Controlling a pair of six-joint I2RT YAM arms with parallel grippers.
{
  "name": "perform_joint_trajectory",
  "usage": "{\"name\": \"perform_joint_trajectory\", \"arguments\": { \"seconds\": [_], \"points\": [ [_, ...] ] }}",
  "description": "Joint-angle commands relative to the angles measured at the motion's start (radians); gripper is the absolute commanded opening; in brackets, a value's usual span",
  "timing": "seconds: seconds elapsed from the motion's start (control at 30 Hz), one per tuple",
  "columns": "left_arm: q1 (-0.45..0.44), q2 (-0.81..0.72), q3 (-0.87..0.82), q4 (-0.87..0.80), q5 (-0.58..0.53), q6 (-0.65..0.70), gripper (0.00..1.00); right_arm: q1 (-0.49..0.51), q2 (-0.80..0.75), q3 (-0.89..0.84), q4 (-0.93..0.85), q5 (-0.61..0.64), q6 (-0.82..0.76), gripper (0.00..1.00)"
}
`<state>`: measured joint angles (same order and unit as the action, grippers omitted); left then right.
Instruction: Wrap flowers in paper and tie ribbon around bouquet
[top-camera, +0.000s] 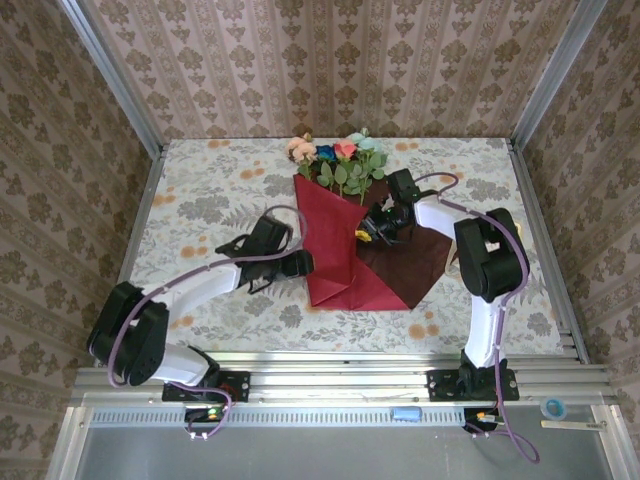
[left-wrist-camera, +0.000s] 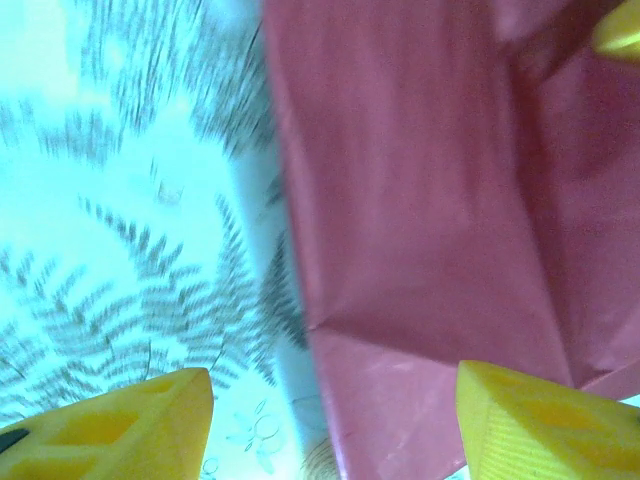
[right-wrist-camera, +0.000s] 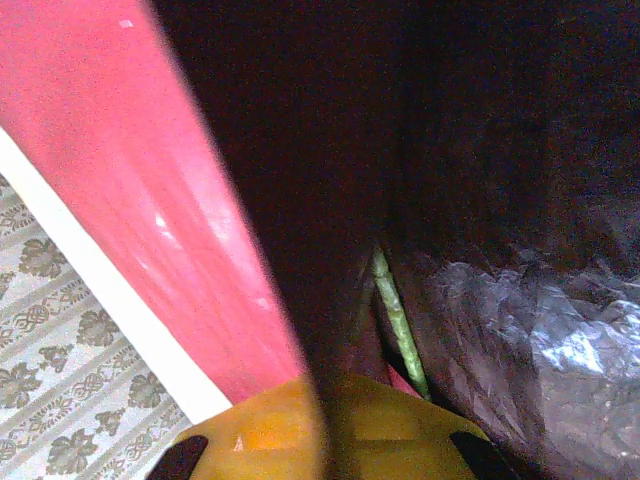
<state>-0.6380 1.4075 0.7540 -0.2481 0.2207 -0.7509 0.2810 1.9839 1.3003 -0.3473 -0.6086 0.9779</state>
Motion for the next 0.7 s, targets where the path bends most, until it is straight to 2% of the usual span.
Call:
{"name": "perform_joint_trajectory", "arguments": {
  "seconds": [0.0,0.17,0.37,0.53,0.67],
  "points": [
    [0.014,0.012,-0.06,0.211,0.157,-0.134,0.64,-0.006,0.04,0.043,-0.072,-0.049,-0.043,0.0],
    [0.017,0.076,-0.131,0.365,0.204,-0.218,0.63,-0.015,0.056,0.051,-0.089,-0.056,-0.058,0.0],
    [0.028,0.13,-0.185,0.517,0.207,-0.291,0.59,-0.03,0.067,0.049,-0.094,-0.06,-0.07,0.0],
    [0.029,0.153,-0.197,0.547,0.207,-0.31,0.53,-0.049,0.077,0.045,-0.091,-0.068,-0.081,0.0],
    [0.031,0.176,-0.209,0.616,0.219,-0.337,0.43,-0.054,0.088,0.048,-0.09,-0.077,-0.089,0.0]
  ]
}}
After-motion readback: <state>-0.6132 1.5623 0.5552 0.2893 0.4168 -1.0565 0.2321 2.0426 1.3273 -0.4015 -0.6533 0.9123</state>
